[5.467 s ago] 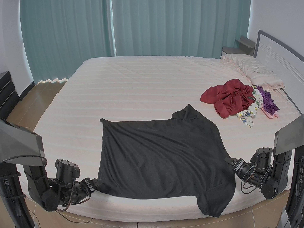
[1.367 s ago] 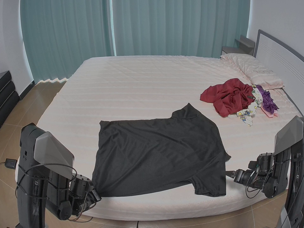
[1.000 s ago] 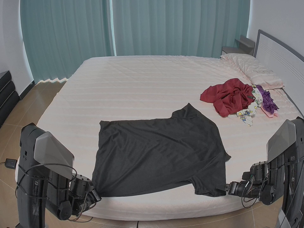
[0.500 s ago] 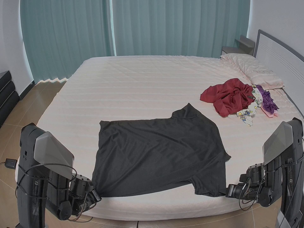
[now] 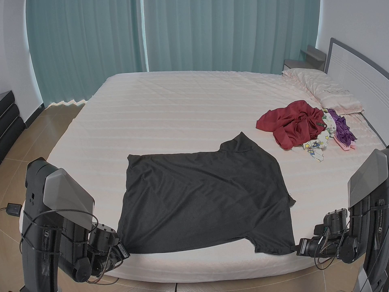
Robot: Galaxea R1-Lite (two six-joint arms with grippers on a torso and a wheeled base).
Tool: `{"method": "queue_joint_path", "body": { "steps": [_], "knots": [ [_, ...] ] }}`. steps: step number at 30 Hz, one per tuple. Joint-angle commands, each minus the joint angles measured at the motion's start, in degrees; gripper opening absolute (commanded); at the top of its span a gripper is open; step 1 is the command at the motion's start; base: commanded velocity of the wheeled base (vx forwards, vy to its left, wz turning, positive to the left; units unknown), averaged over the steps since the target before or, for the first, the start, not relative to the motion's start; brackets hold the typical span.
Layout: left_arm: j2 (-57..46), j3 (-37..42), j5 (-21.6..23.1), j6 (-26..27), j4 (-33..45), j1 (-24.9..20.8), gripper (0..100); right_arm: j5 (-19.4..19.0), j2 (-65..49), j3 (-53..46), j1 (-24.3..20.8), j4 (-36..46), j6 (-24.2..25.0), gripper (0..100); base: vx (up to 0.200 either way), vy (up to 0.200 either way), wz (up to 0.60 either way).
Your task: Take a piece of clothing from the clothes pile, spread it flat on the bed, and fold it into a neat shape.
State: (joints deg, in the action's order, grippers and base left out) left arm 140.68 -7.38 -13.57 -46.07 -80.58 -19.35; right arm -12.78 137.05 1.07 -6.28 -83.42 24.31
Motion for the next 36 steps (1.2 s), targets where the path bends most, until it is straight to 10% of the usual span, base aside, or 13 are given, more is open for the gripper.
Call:
{"method": "queue_joint_path", "body": {
  "steps": [1,12,36],
  "knots": [
    [-0.05,1.22,-0.05,0.19,-2.56,0.01,0,-0.23,-8.64,-1.07,1.18,9.24,-4.09,0,0.0,0.0,0.0],
    [0.03,7.29,-0.76,5.64,-9.42,-0.34,0,-1.37,-18.66,-1.07,2.94,28.93,-10.07,0,0.0,0.0,0.0],
    [-7.79,7.29,-0.14,7.13,9.3,-2.54,0,-0.76,-27.53,-1.07,-3.48,48.7,-11.39,0,0.0,0.0,0.0]
  ]
}}
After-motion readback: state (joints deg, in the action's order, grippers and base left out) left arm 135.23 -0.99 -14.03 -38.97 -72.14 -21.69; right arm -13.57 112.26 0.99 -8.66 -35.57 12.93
